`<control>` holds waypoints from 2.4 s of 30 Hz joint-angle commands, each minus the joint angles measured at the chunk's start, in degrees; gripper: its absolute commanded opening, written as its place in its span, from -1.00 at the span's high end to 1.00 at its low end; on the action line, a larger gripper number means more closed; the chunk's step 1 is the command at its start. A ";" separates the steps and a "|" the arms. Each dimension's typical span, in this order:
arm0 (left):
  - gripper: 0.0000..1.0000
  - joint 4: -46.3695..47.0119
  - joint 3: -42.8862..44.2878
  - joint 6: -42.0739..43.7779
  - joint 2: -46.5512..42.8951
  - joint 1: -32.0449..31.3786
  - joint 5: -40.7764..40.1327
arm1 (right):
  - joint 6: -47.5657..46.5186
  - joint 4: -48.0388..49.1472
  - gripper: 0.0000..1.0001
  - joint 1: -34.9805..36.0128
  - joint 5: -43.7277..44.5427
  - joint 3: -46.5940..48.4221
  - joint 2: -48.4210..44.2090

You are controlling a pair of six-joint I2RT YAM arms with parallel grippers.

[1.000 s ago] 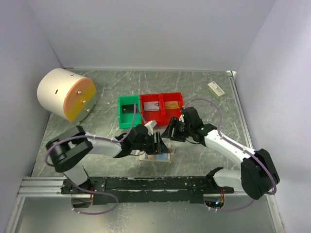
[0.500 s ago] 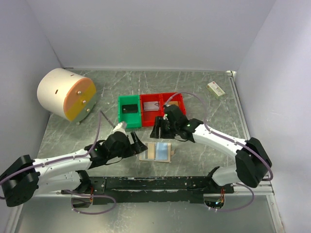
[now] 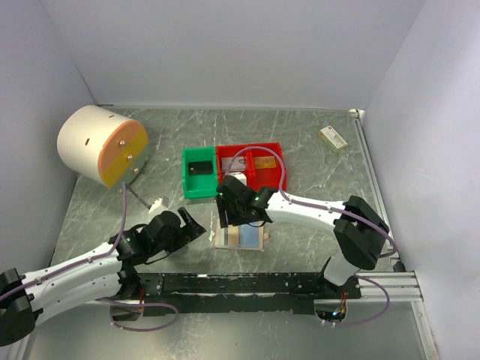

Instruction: Take the credit cards out of the card holder

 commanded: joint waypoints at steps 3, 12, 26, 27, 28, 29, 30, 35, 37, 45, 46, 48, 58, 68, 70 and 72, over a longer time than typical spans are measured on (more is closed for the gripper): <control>-0.98 -4.87 0.01 -1.56 -1.17 0.35 -2.31 | 0.70 -2.54 -0.23 1.59 2.65 2.69 3.38; -0.97 -3.78 2.16 1.92 0.66 0.34 -1.93 | 0.88 -3.90 -0.29 2.36 1.21 4.80 10.20; -0.93 -0.08 3.91 4.80 5.59 0.35 1.34 | 0.81 -0.37 -0.14 2.27 -2.47 2.30 9.84; -0.93 0.50 4.07 5.31 5.78 0.33 1.77 | 0.92 0.44 -0.14 2.14 -3.42 1.86 9.57; -0.93 1.03 4.15 5.70 5.96 0.33 2.18 | 0.97 1.19 -0.16 1.88 -5.15 1.28 9.36; -0.92 1.42 4.29 6.03 6.18 0.35 2.54 | 0.97 2.12 -0.17 1.38 -6.33 0.78 9.17; -0.92 1.66 4.39 6.22 6.36 0.35 2.85 | 1.23 2.91 -0.18 1.09 -7.22 -0.10 8.87; -0.92 3.08 4.02 6.59 6.99 0.35 3.80 | 2.03 6.08 -0.20 -1.04 -10.51 -3.83 7.25; -0.92 4.06 3.62 6.60 7.07 0.35 4.40 | 1.96 6.75 -0.21 -1.65 -11.47 -4.57 6.97; -0.91 6.13 3.46 6.86 8.90 0.34 5.38 | 0.33 5.25 -0.24 -1.92 -9.65 -4.37 7.25; -0.91 6.27 3.56 6.90 9.10 0.33 5.47 | 0.10 5.09 -0.26 -1.97 -9.49 -4.28 7.41; -0.91 6.76 3.71 7.14 9.53 0.35 5.73 | -0.02 4.60 -0.28 -1.99 -8.99 -4.07 7.70; -0.90 7.80 3.91 7.38 10.58 0.35 6.37 | -0.27 5.25 -0.12 -1.92 -9.23 -4.44 7.33; -0.90 10.17 3.18 8.48 8.95 0.32 8.87 | 1.86 11.06 -0.06 -4.51 -16.51 -7.73 4.53; -0.89 11.64 2.55 8.55 8.43 0.30 9.66 | 2.46 12.73 -0.06 -6.05 -19.10 -9.15 3.97; -0.89 12.68 2.11 8.75 7.80 0.35 10.37 | 3.09 15.00 -0.05 -7.48 -21.97 -10.71 3.45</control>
